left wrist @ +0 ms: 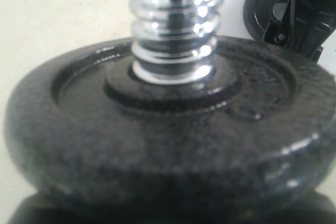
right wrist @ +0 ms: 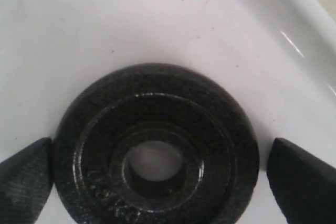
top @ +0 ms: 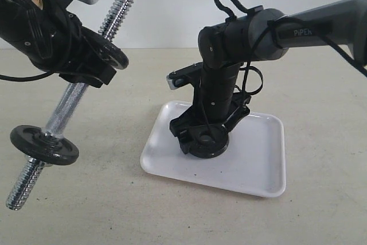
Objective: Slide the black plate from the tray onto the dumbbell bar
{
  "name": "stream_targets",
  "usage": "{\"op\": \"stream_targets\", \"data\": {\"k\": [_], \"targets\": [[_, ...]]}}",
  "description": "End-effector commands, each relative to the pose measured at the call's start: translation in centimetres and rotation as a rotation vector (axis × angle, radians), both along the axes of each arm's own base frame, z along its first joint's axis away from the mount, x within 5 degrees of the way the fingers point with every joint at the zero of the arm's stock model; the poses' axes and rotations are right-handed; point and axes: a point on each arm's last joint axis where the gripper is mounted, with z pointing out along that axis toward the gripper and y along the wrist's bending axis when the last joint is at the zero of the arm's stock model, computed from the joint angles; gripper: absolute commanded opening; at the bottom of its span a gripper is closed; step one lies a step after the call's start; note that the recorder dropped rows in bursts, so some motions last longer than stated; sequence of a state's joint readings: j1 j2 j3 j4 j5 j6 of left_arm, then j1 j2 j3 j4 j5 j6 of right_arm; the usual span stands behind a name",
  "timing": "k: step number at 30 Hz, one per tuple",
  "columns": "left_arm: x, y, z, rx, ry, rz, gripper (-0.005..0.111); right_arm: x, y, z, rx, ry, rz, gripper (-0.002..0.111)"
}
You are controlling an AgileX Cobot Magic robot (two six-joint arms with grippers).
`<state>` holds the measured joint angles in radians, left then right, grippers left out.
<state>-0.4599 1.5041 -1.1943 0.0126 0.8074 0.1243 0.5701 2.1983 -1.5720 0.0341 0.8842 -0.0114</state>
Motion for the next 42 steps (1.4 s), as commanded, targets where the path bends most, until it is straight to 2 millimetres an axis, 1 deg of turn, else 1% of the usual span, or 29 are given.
{"op": "stream_targets", "data": {"k": [1,6,9,29,32,37,42], "targets": [[-0.1,-0.1,3.7,-0.081,-0.187,-0.017,0.004,-0.1,-0.1,-0.4,-0.002,0.022,-0.040,0.105],[-0.1,-0.1,3.7,-0.081,-0.187,-0.017,0.004,0.0,-0.3,-0.4,-0.025,0.010,-0.026,0.105],[-0.1,-0.1,3.7,-0.081,-0.187,-0.017,0.004,0.1,-0.4,-0.4,-0.034,0.004,-0.047,0.105],[-0.1,-0.1,3.7,-0.081,-0.189,-0.019,0.004,0.2,-0.3,-0.4,-0.021,-0.008,-0.110,0.105],[-0.1,-0.1,3.7,-0.081,-0.189,-0.019,0.004,0.0,0.1,-0.3,-0.041,-0.023,-0.087,0.105],[-0.1,-0.1,3.7,-0.081,-0.189,-0.019,0.004,-1.0,1.6,-0.3,-0.091,-0.066,-0.031,0.105],[-0.1,-0.1,3.7,-0.078,-0.184,-0.019,0.004,-1.1,1.8,-0.3,-0.091,-0.082,-0.037,0.105]]}}
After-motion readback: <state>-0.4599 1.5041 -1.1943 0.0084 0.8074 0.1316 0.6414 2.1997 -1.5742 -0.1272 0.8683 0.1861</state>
